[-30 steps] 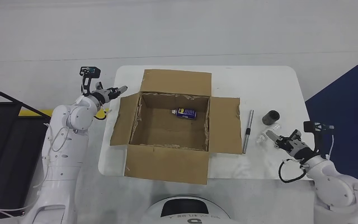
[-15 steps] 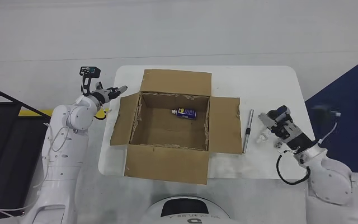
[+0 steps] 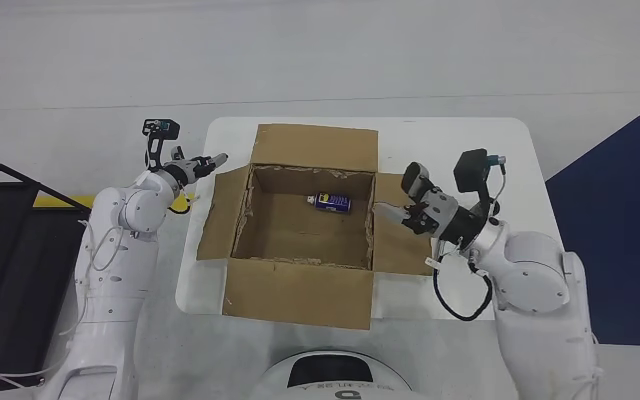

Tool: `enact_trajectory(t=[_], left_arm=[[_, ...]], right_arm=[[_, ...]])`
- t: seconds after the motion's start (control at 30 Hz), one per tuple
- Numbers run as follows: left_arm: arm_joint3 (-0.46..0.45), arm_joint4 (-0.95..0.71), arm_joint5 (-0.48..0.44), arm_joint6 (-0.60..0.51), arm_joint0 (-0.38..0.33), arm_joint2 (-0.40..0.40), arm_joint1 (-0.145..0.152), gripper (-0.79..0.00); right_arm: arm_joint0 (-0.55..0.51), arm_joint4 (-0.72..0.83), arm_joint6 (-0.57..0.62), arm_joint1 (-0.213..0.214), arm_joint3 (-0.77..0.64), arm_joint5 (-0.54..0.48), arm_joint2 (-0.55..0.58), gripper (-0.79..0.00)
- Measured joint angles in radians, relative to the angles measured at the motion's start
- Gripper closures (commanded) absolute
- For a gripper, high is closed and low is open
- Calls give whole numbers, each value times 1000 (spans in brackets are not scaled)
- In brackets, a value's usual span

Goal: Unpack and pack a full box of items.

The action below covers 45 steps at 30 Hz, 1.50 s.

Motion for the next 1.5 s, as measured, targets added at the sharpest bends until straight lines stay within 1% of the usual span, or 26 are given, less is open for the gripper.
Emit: enact_trajectory(t=[0.1,0.17,0.23,0.33,0.4,0.43,0.5,0.57,0.67,0.8,1.0,1.2,1.27,1.4,1.5], left_arm=[[0,0,0,0,0,0,0,-785],[0,0,0,0,0,0,0,-785],[0,0,0,0,0,0,0,-785],[0,0,0,0,0,0,0,-785],[0,0,0,0,0,0,0,-785],[0,0,0,0,0,0,0,-785],[0,0,0,0,0,0,0,-785],[0,0,0,0,0,0,0,-785],[0,0,0,0,0,0,0,-785],[0,0,0,0,0,0,0,-785],[0,0,0,0,0,0,0,-785],[0,0,0,0,0,0,0,-785],[0,0,0,0,0,0,0,-785],[0,0,0,0,0,0,0,-785],[0,0,0,0,0,0,0,-785]], right_arm=[[0,0,0,0,0,0,0,-785],[9,24,-17,-1,25,-23,-24,-785],[79,70,-8,4,91,-59,-98,-785],[261,9,172,4,183,-2,-248,-785],[381,-6,325,0,259,-9,-349,-785],[426,-4,377,-2,294,-19,-387,-785],[515,-1,463,-7,378,-38,-464,-785],[573,1,495,-12,453,-43,-512,-785],[639,-9,506,-19,561,-54,-582,-785],[697,-116,501,-29,667,-27,-676,-785],[756,-270,473,-51,750,47,-798,-785],[791,-376,426,-65,772,111,-862,-785],[803,-402,432,-70,790,136,-877,-785],[845,-482,485,-88,857,213,-934,-785],[873,-479,505,-106,904,223,-973,-785]])
